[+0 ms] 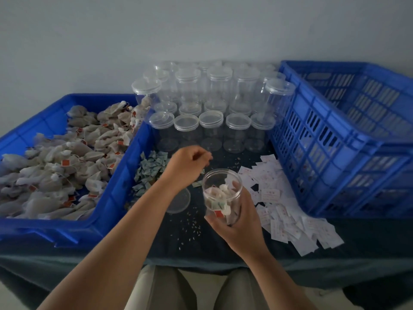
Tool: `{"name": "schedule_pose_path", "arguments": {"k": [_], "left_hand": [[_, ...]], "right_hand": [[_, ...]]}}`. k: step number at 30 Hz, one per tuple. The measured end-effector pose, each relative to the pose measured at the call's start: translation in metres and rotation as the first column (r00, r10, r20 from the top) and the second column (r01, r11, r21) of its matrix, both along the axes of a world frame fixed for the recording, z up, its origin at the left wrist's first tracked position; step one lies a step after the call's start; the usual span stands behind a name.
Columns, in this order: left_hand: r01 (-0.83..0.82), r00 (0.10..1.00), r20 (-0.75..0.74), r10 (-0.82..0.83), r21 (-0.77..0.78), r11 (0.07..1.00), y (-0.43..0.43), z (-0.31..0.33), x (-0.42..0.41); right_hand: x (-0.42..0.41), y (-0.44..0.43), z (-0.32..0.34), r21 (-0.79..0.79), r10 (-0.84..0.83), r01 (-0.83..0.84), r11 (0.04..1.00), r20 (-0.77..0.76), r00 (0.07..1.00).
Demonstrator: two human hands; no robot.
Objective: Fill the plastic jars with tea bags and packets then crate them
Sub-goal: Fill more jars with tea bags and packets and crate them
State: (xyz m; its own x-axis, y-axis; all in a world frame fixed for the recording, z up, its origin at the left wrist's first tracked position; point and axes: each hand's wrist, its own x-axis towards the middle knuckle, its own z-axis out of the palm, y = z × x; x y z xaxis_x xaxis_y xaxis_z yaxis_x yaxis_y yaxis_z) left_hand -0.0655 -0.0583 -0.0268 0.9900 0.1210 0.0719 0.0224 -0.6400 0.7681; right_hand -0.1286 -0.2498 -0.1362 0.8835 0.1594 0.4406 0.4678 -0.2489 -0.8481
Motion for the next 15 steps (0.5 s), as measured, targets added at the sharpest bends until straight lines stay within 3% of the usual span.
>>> {"name": "schedule_pose_path", "arguments": {"k": [1,3,5,6,10,15], "left_hand": [[0.08,0.995,-0.073,-0.071,0.12,0.99,-0.002,-0.007,0.008],[0.334,0.938,-0.219,-0.27,0.352,0.874,-0.011,-0.023,0.02],[0.499,0.866,-0.276,-0.418,0.415,0.76,-0.024,-0.037,0.026],[0.518,0.855,-0.271,-0.443,0.393,0.76,-0.029,-0.044,0.028],[0.362,0.923,-0.218,-0.318,0.209,0.908,-0.033,-0.065,0.03],[0.269,0.959,-0.15,-0.24,0.218,0.938,-0.035,-0.079,0.022]], "right_hand": [[0.0,-0.001,0.0,0.021,-0.014,0.014,1.0,-0.018,1.0],[0.001,-0.002,-0.001,0.048,-0.057,0.06,0.997,-0.056,0.997],[0.001,-0.002,0.0,0.083,-0.105,0.108,0.991,-0.042,0.994],[0.0,-0.002,0.001,0.096,-0.134,0.135,0.986,-0.016,0.991],[0.0,-0.002,0.005,0.111,-0.193,0.19,0.975,0.012,0.981],[0.002,-0.002,0.007,0.132,-0.182,0.179,0.975,0.014,0.983]]}}
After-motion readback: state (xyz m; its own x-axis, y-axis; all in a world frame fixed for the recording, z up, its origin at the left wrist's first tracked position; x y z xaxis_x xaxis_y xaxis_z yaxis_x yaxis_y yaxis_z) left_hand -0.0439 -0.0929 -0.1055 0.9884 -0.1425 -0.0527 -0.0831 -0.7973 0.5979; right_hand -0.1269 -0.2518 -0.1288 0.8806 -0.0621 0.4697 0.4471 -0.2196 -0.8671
